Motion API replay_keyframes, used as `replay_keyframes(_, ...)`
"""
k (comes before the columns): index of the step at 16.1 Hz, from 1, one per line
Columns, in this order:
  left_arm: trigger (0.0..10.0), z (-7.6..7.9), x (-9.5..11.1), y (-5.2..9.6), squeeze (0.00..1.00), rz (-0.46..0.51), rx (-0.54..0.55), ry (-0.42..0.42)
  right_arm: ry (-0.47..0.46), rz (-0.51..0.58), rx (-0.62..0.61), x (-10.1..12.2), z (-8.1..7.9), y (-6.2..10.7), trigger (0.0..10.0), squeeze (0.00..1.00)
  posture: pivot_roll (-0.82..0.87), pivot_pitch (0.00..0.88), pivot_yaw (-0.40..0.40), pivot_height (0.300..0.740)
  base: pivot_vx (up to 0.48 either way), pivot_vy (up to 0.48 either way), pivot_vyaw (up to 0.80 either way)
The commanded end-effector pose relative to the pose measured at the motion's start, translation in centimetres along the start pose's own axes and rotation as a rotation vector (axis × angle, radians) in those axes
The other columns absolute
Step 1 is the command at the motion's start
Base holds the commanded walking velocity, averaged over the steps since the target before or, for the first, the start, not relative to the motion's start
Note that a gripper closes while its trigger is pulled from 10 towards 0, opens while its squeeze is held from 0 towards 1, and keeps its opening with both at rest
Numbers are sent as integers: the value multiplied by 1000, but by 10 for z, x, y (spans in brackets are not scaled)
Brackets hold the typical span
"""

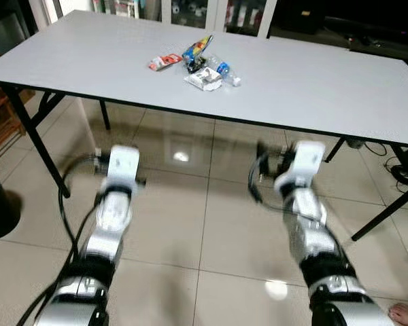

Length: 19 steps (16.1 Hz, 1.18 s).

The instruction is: Picking trash to rubbish bin

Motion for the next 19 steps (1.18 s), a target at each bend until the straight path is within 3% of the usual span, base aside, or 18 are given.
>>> replay_keyframes(1, 10000, 5, 18, -8, 0, 48, -6, -11, -14, 32, -31, 14, 7, -5, 10000, 0, -69, 15, -88, 740, 0, 0, 0)
replay_keyframes(3, 10000, 7, 32, -13, 0, 104, -6, -45, -34, 98, -28, 38, 1, -14, 10000, 0, -70, 25, -87, 740, 0, 0, 0)
replay_keyframes(4, 10000, 13, 55, -21, 0, 156, -17, -44, -44, 128, -7, 51, -8, -18, 10000, 0, -67, 31, -91, 740, 326, 0, 0)
replay_keyframes(10, 10000, 12, 65, -27, 0, 153, 2, -11, -52, 105, 17, 52, -18, -18, 10000, 0, -69, 49, -93, 740, 480, 0, 0)
replay_keyframes(11, 10000, 13, 64, -26, 765, 146, -5, -3, -52, 104, 18, 52, -18, -17, 10000, 0, -70, 50, -94, 740, 480, 0, 0)
replay_keyframes(12, 10000, 13, 63, -26, 1000, 140, -5, 7, -49, 102, 22, 52, -19, -18, 10000, 0, -69, 50, -94, 740, 480, 0, 0)
replay_keyframes(19, 10000, 24, 65, -25, 1000, 137, -47, 15, -54, 80, 43, 51, -27, -17, 10000, 0, -67, 52, -95, 740, 480, 0, 0)
Point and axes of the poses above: a point about 5 cm out from each wrist's last joint towards the gripper, its own y axis pointing back from the gripper into the wrist, its own x axis along the axis of the wrist's last joint, z = x × y, the point moved 6 cm from there along -y, pointing out of the wrist towards the gripper, and after that the axes turned 8 degrees about y, right-handed, at the moved point
